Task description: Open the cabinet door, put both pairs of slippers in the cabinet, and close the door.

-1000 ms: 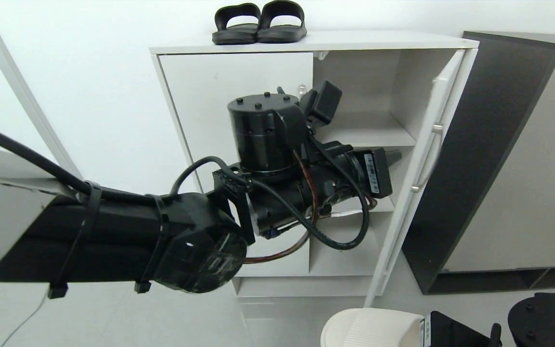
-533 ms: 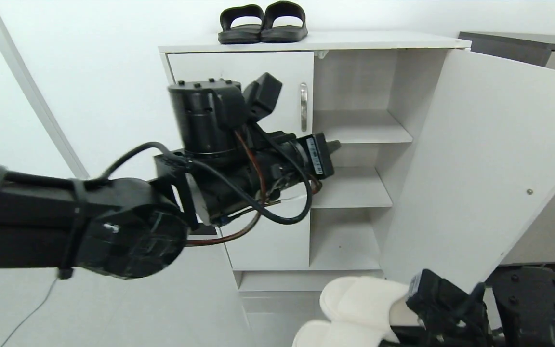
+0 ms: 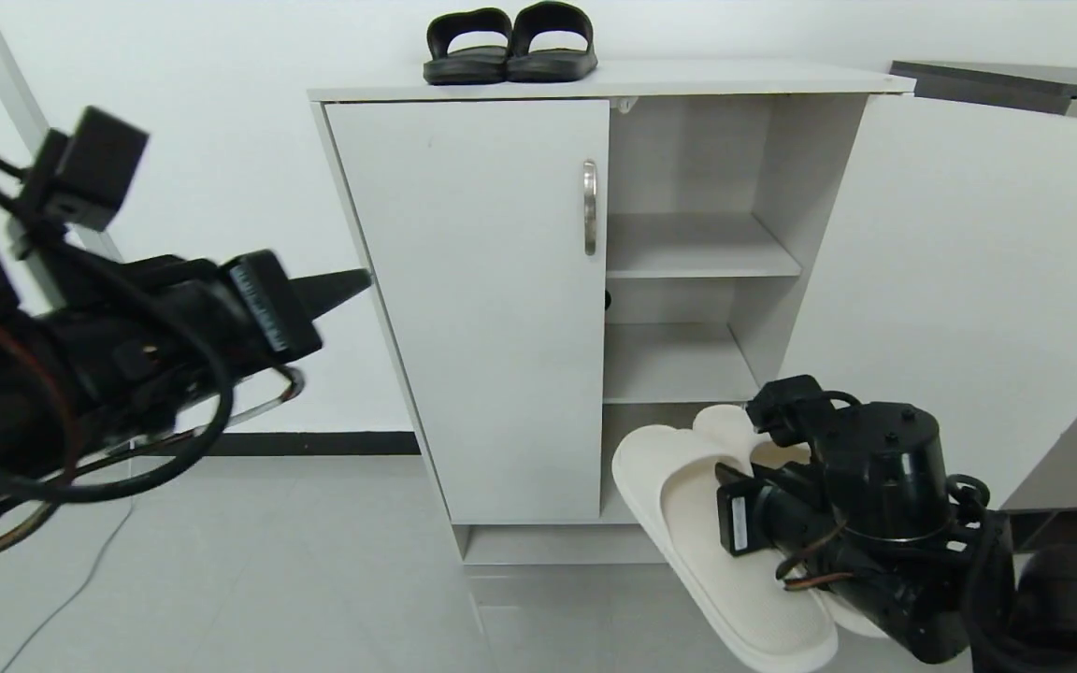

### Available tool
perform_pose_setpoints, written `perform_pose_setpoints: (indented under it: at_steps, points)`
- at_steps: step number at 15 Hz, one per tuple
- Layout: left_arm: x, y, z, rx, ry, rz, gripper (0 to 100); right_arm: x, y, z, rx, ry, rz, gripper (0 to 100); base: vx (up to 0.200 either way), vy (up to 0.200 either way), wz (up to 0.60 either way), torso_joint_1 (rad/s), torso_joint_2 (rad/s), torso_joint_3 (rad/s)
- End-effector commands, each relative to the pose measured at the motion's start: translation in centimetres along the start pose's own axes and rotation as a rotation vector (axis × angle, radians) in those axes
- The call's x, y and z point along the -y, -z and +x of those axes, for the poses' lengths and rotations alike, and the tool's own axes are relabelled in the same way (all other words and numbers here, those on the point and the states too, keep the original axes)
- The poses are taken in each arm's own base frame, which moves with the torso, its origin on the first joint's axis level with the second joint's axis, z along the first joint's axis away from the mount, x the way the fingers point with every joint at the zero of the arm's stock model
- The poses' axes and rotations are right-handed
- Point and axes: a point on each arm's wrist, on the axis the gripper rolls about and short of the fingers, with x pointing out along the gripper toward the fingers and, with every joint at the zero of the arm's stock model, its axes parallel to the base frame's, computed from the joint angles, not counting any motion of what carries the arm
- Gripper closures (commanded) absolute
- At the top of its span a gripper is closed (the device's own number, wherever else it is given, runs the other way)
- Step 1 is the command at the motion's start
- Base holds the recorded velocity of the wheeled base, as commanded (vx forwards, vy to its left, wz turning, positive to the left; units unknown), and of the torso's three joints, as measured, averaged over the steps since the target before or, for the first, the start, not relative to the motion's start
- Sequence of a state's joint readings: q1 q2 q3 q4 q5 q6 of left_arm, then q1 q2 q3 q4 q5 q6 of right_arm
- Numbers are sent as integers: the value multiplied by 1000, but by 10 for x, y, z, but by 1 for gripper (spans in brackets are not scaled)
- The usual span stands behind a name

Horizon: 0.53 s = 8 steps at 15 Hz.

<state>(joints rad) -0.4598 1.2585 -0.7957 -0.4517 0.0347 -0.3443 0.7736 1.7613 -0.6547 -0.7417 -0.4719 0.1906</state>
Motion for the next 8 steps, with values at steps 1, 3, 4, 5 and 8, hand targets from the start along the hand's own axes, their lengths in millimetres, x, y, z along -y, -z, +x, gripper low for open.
perform_pose_setpoints:
  at_steps: [1,3,4,5,8]
  points:
    - [-17,5,-67,55,-153,23,100,0,-6,23,22,82,66,100,0,0,0,0,0,0]
    - [-30,21,-99,79,-343,28,100,5,-10,25,38,120,77,100,0,0,0,0,0,0]
    - [-34,26,-119,141,-419,25,100,5,-12,25,49,144,79,100,0,0,0,0,0,0]
    - [-38,37,-142,184,-485,30,100,4,-12,28,56,174,79,100,0,0,0,0,0,0]
    - [-48,77,-188,206,-677,99,100,3,-11,31,55,195,74,100,0,0,0,0,0,0]
